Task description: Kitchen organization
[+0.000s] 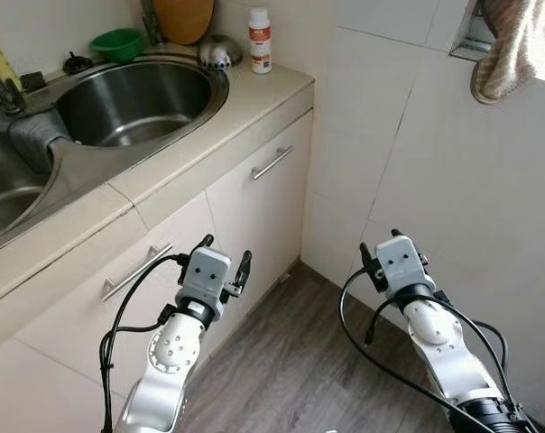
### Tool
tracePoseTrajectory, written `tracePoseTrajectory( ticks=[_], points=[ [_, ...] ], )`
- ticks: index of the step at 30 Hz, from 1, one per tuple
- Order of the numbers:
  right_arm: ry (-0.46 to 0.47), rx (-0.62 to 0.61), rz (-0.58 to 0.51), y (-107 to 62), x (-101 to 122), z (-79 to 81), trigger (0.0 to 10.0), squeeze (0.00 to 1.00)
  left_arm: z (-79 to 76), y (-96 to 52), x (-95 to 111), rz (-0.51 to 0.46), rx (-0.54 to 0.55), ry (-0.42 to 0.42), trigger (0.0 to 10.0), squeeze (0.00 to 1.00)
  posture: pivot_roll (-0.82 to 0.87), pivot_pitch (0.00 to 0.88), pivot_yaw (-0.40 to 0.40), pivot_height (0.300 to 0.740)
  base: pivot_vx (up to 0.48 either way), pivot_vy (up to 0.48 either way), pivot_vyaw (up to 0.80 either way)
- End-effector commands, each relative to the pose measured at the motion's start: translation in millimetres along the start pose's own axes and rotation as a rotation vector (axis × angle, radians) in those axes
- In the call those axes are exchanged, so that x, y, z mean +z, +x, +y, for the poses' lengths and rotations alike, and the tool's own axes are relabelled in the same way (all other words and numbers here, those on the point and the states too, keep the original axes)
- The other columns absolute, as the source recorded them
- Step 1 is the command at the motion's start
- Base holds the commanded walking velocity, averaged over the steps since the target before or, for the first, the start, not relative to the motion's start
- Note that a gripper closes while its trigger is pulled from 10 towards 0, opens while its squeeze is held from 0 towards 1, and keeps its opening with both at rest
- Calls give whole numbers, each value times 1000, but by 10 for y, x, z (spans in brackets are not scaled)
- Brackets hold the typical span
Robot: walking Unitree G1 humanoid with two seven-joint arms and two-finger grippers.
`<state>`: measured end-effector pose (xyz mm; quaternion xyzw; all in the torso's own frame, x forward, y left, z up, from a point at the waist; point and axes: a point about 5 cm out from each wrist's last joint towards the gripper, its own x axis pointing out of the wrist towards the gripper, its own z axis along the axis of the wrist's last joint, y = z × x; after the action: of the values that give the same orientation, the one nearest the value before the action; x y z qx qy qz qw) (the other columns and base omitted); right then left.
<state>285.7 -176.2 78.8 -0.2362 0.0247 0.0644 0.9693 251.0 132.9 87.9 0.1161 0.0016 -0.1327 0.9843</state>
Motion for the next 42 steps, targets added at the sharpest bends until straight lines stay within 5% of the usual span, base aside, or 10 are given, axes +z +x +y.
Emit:
tracePoseTrajectory(
  ticks=[1, 6, 42],
  points=[
    [-16, 14, -37, 7, 65, 21, 10000, 0, 39, -13, 30, -18, 19, 4, 10000, 0, -143, 0, 47, 740, 0, 0, 0],
    [51, 26, -15, 5, 32, 16, 10000, 0, 37, -14, 24, -18, 19, -2, 10000, 0, -145, 0, 46, 740, 0, 0, -480],
    [20, 32, -16, -9, 14, 46, 10000, 0, 11, -20, 21, -37, -13, 22, 10000, 0, -147, 0, 51, 740, 0, 1, -795]
  ],
)
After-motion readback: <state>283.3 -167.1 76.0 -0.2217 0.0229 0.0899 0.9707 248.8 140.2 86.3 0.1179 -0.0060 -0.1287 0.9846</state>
